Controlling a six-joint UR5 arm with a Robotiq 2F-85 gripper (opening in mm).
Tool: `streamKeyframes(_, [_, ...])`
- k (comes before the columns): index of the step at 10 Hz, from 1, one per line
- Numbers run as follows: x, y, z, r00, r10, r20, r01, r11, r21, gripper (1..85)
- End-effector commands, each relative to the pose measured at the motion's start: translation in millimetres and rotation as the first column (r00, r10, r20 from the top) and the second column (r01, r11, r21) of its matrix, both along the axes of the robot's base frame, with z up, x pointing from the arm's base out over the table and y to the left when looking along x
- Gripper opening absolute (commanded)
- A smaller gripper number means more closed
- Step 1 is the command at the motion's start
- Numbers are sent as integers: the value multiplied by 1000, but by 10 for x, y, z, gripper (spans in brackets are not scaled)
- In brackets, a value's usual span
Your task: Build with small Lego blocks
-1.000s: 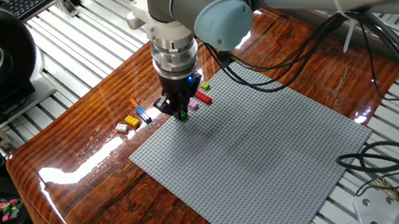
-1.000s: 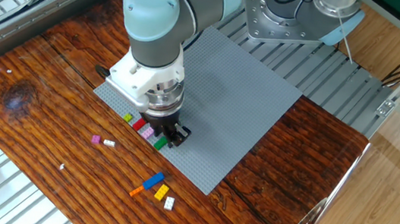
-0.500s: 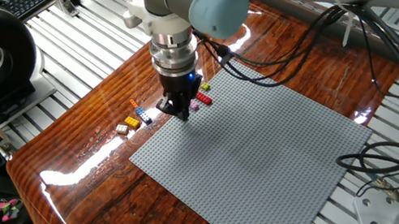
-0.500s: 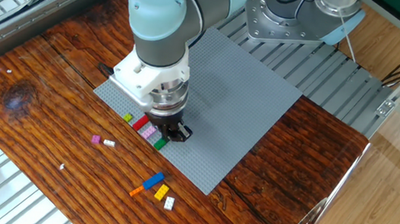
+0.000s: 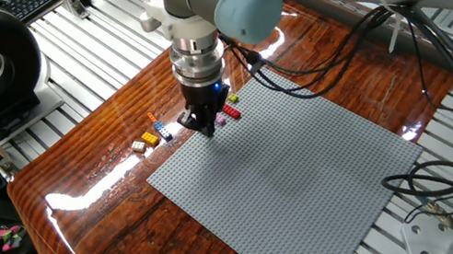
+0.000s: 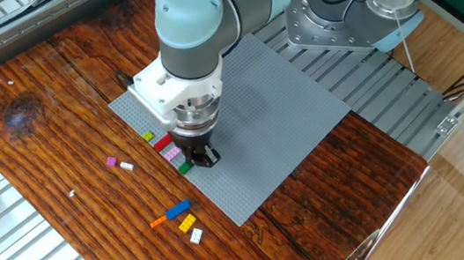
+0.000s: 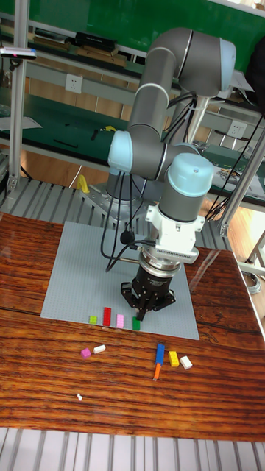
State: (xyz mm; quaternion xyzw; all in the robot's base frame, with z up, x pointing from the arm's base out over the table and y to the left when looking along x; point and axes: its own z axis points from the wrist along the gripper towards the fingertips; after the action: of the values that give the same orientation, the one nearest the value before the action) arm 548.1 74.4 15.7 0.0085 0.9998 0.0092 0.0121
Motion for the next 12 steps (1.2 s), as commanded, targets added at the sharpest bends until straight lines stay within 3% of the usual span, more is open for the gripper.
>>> streamKeyframes(1, [37, 20, -17, 1000, -24, 9, 24, 1000, 10, 10])
streamKeyframes(7, [52, 46, -109, 1000, -22, 9, 22, 1000, 19, 10])
streamKeyframes(11, [-5, -10, 123, 1000, -17, -20, 17, 1000, 12, 10])
streamKeyframes(12, [17, 14, 118, 1000, -23, -15, 24, 999, 21, 10])
